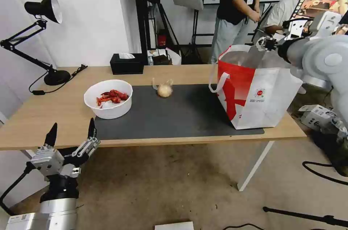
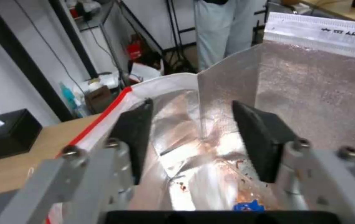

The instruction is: Pick up the trash from the table and place it into the takeout bag.

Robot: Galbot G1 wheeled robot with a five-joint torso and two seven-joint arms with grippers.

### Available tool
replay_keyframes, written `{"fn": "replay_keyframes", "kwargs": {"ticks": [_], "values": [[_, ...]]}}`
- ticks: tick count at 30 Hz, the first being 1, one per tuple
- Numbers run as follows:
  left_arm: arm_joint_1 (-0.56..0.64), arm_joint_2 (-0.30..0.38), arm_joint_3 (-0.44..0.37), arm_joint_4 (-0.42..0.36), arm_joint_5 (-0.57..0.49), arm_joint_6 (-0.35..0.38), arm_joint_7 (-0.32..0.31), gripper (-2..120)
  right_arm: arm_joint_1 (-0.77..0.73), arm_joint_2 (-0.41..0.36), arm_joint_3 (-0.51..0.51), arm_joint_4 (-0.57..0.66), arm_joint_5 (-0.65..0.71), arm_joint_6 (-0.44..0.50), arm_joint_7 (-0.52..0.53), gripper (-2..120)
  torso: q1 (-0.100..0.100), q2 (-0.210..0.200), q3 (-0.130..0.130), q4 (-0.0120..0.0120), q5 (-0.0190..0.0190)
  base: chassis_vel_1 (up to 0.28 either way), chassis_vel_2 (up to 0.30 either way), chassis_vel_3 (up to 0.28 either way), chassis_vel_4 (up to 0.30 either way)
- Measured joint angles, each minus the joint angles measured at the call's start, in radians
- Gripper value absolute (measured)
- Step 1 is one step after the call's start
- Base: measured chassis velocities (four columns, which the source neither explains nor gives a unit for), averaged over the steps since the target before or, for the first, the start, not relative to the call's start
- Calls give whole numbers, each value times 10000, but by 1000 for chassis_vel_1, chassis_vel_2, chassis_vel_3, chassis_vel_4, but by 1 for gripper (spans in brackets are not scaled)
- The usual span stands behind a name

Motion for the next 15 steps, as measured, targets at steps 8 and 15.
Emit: {"fn": "replay_keyframes", "kwargs": {"ticks": [8, 15], "values": [[52, 81, 79, 0, 100, -55, 5, 100, -1673, -1100, 1071, 1819, -1057, 481, -2226, 82, 0, 0, -1, -1, -2, 0, 0, 0, 0], [110, 63, 180, 0, 135, -59, 8, 100, -4810, -1872, 2810, 4095, -2224, 1510, -3076, 100, -1, 0, -1, -1, -2, 0, 0, 0, 0]]}}
